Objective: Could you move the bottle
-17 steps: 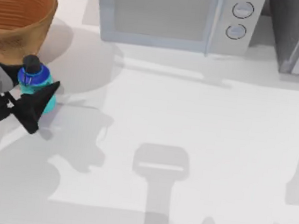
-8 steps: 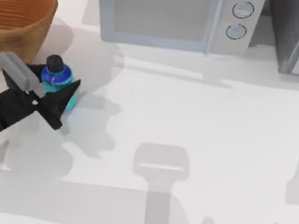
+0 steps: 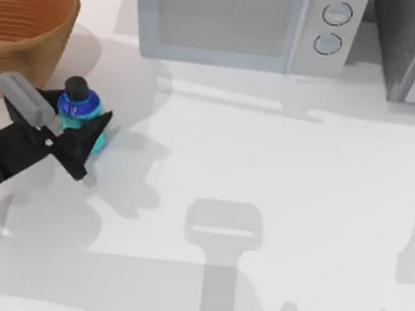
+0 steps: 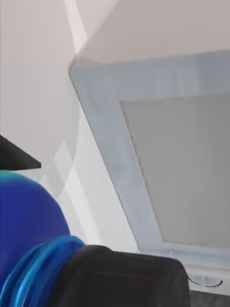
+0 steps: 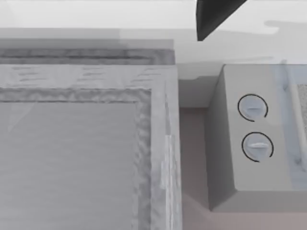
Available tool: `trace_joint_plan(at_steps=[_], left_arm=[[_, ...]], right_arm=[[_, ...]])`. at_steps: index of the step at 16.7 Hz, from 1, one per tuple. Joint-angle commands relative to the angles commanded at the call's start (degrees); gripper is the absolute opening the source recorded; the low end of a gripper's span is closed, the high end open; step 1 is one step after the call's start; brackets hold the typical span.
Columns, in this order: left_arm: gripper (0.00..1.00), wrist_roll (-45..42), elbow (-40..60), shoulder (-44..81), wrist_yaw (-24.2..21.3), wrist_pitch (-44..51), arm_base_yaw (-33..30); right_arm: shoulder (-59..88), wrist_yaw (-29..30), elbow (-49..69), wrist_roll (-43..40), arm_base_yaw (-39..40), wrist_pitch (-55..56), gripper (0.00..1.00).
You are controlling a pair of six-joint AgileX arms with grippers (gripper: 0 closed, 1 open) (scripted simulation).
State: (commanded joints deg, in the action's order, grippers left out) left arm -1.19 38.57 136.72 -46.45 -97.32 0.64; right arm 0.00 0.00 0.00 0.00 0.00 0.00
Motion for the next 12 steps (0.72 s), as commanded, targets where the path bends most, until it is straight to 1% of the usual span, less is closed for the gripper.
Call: trace_joint_plan(at_steps=[6, 7, 12], left_arm=[[0.98, 0.0, 0.0, 0.0, 0.0, 0.0, 0.0], [1.00, 0.0, 0.0, 0.0, 0.0, 0.0, 0.0], [1.00, 0.0, 0.0, 0.0, 0.0, 0.0, 0.0]], right_arm=[[0.0, 0.0, 0.0, 0.0, 0.0, 0.0, 1.00], [0.0, 0.0, 0.0, 0.0, 0.0, 0.0, 1.00], [0.0, 0.0, 0.0, 0.0, 0.0, 0.0, 1.00]])
